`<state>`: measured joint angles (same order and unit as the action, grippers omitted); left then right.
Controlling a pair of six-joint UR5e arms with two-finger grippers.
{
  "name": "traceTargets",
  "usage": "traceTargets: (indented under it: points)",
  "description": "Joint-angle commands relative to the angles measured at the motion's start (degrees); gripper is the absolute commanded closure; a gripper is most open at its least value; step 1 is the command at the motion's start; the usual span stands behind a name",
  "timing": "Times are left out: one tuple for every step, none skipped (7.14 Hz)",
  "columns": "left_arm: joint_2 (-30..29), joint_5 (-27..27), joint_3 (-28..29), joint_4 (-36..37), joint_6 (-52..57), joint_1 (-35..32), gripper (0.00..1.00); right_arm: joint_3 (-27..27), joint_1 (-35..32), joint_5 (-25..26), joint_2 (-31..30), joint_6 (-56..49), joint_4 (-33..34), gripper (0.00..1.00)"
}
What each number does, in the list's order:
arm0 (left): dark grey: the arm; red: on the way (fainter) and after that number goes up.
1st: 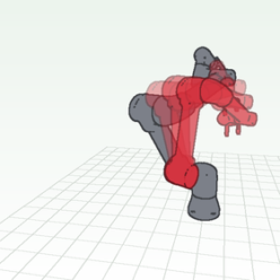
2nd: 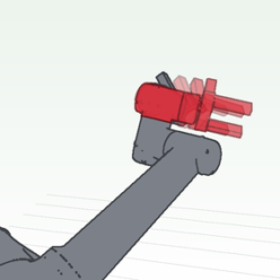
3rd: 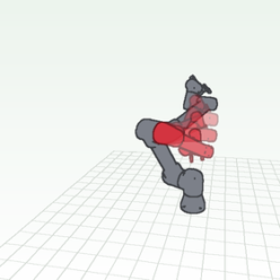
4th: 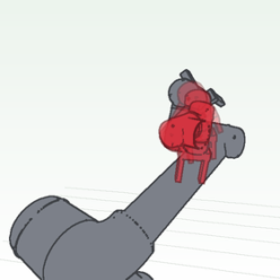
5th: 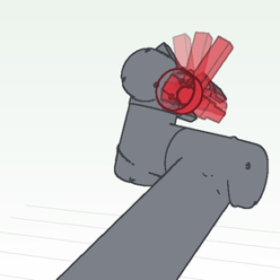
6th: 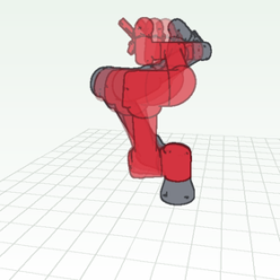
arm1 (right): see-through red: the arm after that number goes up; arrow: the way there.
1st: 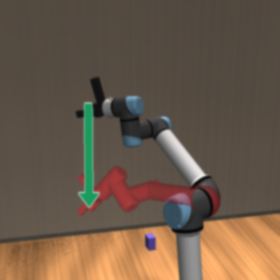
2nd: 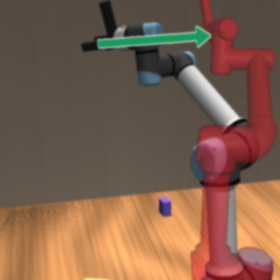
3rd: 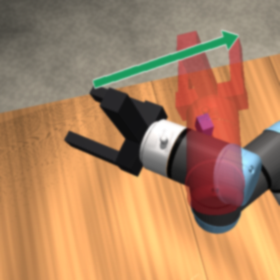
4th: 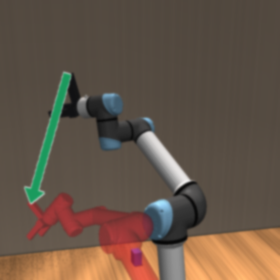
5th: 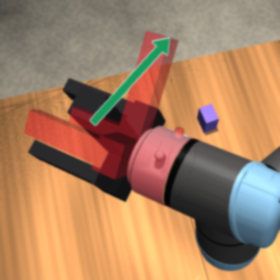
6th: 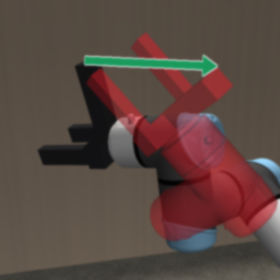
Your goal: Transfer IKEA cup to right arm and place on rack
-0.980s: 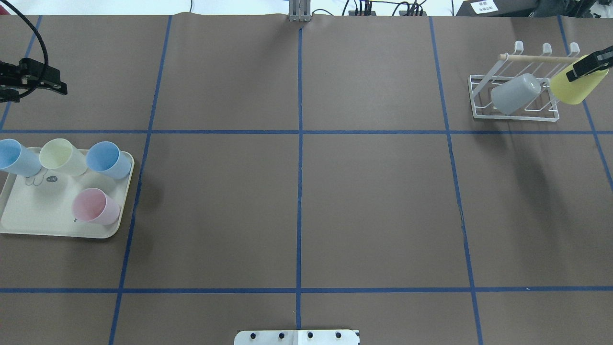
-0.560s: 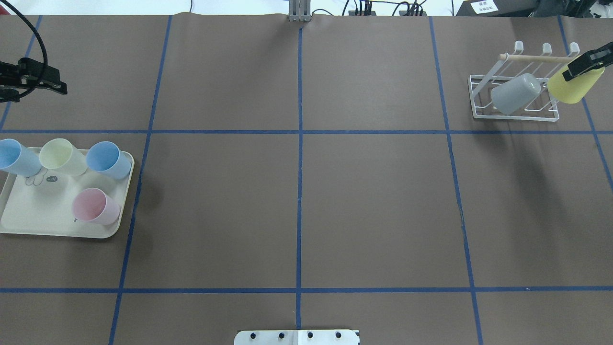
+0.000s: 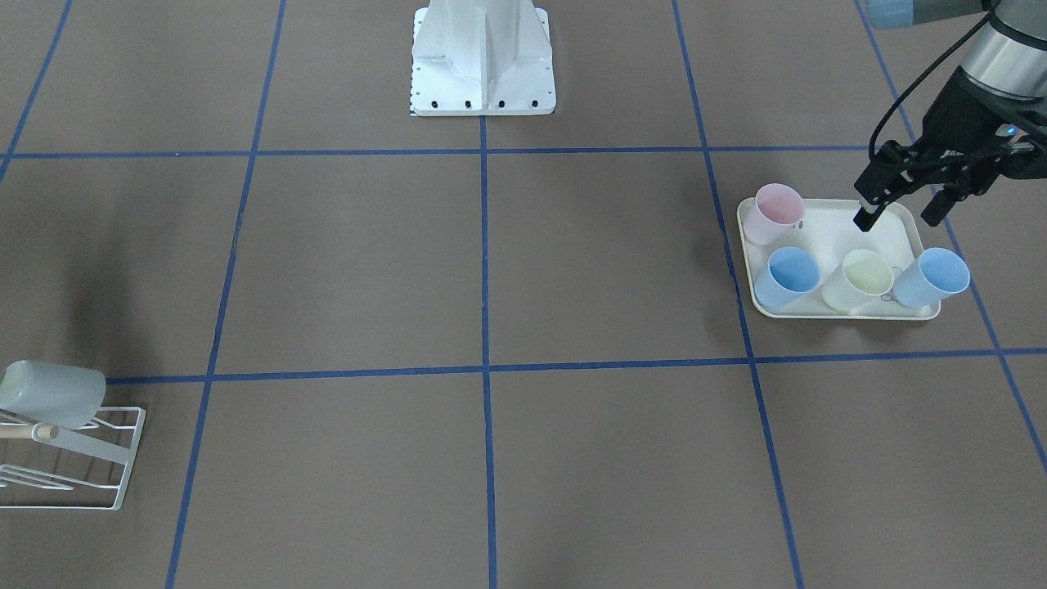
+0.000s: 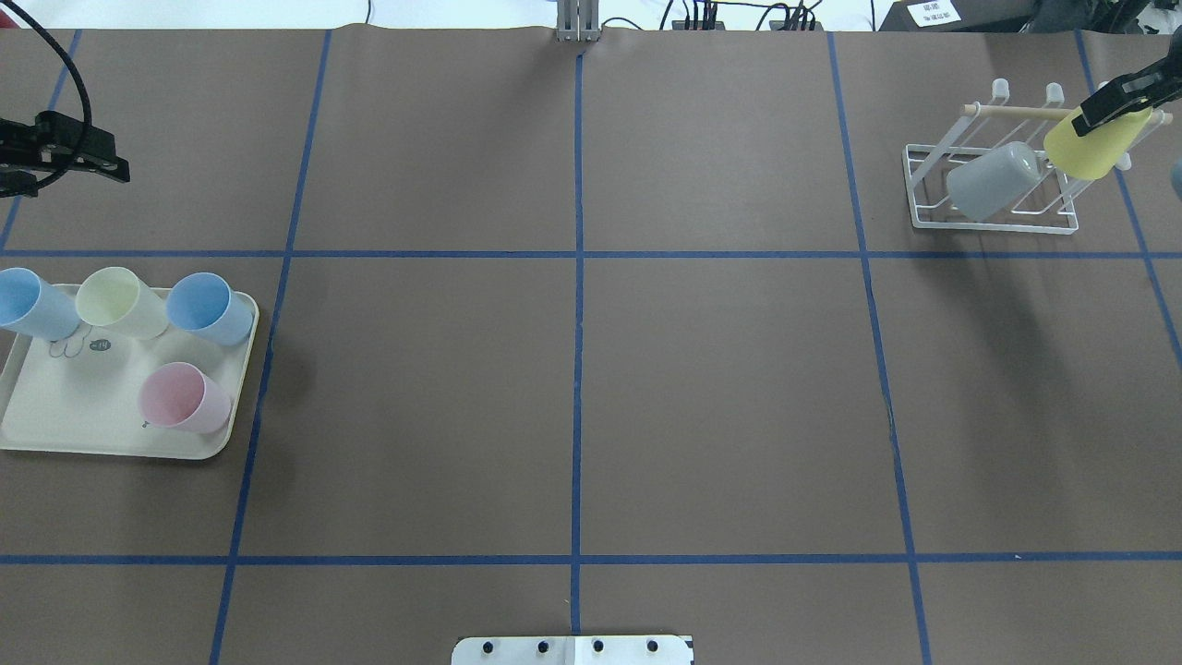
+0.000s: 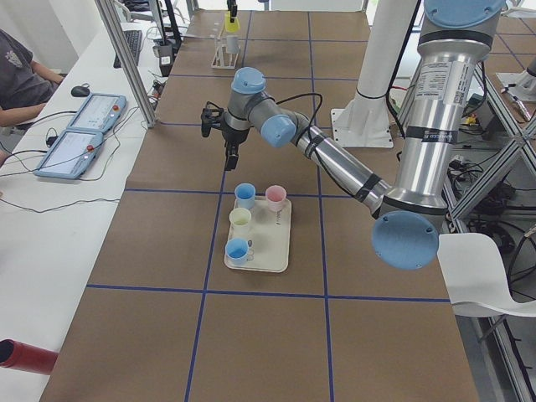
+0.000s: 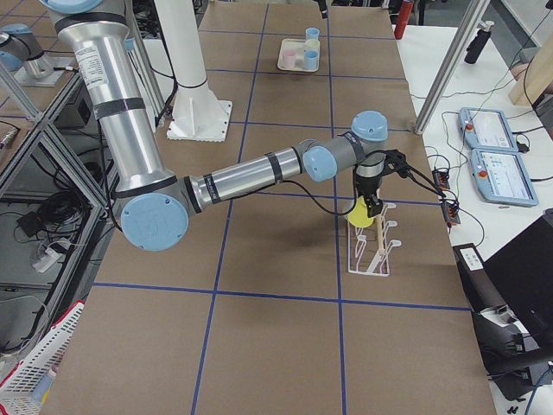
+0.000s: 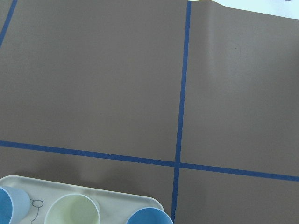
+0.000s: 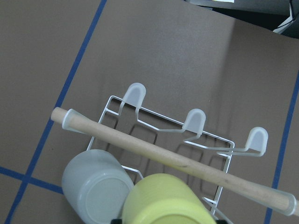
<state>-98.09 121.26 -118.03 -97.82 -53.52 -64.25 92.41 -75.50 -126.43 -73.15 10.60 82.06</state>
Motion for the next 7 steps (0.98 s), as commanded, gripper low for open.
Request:
traceTargets:
  points:
    - [0.00, 0.12, 0.00, 0.00, -0.01, 0.00, 0.00, -1.09, 0.18, 0.13, 0.21, -0.14, -0.15, 0.82]
    - [-0.09, 0.12, 0.00, 0.00, -0.01, 0.00, 0.00, -1.18, 0.52, 0.22, 0.29, -0.14, -0.06, 0.82]
    - [0.00, 0.20, 0.00, 0.00, -0.01, 0.00, 0.00, -1.18, 0.88, 0.66, 0.21, -0.14, -0.15, 0.82]
    - [-0.09, 0.21, 0.00, 0.00, -0.01, 0.00, 0.00, -1.18, 1.31, 2.31, 0.21, -0.22, -0.15, 0.82]
    - [-0.09, 0.29, -0.09, 0.00, -0.01, 0.00, 0.00, -1.27, 1.75, 2.94, 0.21, -0.31, -0.15, 0.82]
    - [0.00, 0.38, -0.35, 0.00, -0.01, 0.00, 0.00, -1.36, 1.76, 3.03, 0.12, -0.31, -0.06, 0.82]
    - [0.00, 0.38, -0.44, 0.00, -0.01, 0.00, 0.00, -1.36, 1.76, 3.12, 0.12, -0.40, -0.15, 0.82]
